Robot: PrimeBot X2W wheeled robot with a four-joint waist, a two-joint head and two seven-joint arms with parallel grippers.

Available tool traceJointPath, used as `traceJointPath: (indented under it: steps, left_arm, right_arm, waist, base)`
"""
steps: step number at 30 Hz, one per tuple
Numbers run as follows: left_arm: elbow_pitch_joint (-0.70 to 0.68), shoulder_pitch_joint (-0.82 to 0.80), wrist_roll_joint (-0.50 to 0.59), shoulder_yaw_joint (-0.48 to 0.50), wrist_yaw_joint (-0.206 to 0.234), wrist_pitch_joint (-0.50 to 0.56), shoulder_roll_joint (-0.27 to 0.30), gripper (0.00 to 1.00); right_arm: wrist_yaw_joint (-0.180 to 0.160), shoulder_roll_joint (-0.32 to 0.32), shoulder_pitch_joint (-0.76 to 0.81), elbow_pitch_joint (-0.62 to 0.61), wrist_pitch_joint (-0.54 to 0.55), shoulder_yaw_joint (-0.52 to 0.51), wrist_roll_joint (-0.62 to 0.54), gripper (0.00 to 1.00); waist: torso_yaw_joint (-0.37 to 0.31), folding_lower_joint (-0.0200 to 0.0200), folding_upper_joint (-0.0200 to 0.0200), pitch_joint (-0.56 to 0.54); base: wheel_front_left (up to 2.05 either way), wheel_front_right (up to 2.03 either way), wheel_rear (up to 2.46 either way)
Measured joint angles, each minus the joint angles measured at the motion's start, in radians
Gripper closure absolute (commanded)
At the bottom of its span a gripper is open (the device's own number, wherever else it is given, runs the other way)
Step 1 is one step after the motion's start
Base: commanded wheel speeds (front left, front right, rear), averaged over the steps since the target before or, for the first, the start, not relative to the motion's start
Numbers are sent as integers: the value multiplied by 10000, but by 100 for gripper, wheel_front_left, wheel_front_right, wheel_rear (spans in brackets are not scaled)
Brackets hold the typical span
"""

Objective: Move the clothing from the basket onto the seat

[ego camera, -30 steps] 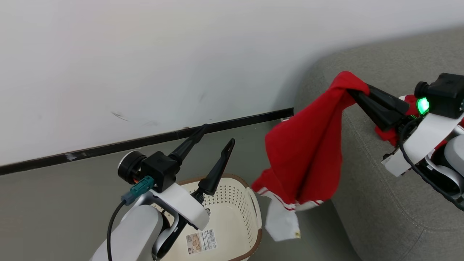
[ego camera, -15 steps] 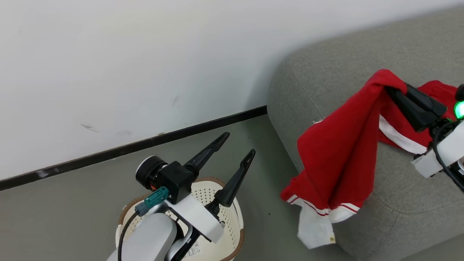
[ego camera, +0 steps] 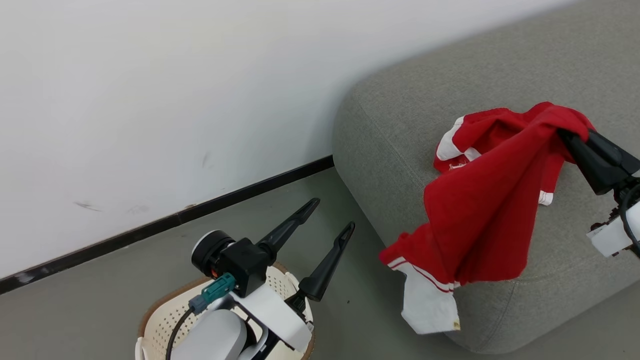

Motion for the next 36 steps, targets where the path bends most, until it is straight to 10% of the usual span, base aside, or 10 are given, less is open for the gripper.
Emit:
traceJointPath:
  steps: [10, 36]
  left_arm:
    - [-316, 340, 8, 63, 173, -2, 75, 0]
    - [-2272, 67, 792, 295, 821, 420, 581, 0]
  right_arm:
    - [0, 259, 72, 685, 0, -178, 121, 100]
    - [0, -182, -5615, 3758, 1189, -3172, 182, 100]
  waist:
    - [-485, 0, 0, -17]
    - [-147, 0, 0, 1593]
  base:
    - [0, 0, 0]
    - [0, 0, 0]
